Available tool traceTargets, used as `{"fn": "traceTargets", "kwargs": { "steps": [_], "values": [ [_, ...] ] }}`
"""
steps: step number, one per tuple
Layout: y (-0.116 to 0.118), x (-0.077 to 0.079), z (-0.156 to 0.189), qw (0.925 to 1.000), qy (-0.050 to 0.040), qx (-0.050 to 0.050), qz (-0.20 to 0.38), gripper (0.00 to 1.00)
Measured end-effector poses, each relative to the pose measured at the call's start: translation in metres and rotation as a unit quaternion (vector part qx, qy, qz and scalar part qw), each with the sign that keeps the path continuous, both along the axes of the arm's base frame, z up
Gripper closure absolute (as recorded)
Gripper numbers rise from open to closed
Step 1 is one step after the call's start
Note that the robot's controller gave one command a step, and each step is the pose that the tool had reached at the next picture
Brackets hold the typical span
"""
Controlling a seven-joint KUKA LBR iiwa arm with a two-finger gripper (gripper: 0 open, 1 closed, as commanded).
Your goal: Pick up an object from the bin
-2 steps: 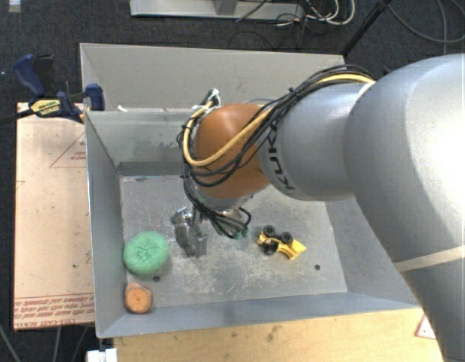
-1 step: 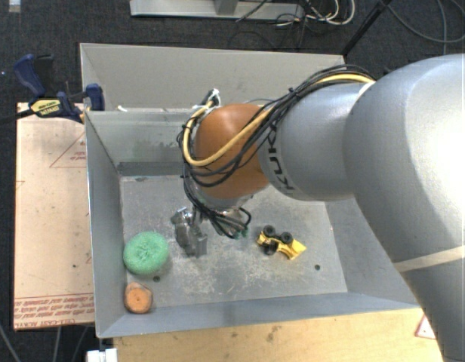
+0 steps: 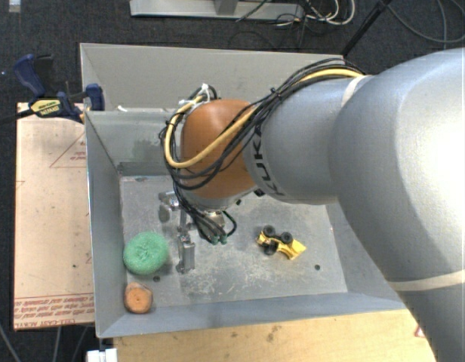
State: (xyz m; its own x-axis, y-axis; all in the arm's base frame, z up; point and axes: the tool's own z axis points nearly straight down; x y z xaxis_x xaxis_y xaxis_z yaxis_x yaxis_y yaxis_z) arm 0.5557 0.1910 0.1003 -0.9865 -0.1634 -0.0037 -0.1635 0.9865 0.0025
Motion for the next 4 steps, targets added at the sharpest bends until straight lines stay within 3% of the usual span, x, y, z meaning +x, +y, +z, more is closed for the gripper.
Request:
{"fn": "traceTargets", "kwargs": {
  "steps": [1, 3, 4],
  "values": [
    [-0.001, 0.0, -0.001, 1.0, 0.0005, 0.0, -0.001, 0.0],
    [0.041, 0.007, -0.026, 0.9938, 0.0, -0.001, 0.111, 0.0],
    [0.055, 0.009, -0.03, 0.9858, 0.0001, -0.001, 0.168, 1.0]
  ]
}}
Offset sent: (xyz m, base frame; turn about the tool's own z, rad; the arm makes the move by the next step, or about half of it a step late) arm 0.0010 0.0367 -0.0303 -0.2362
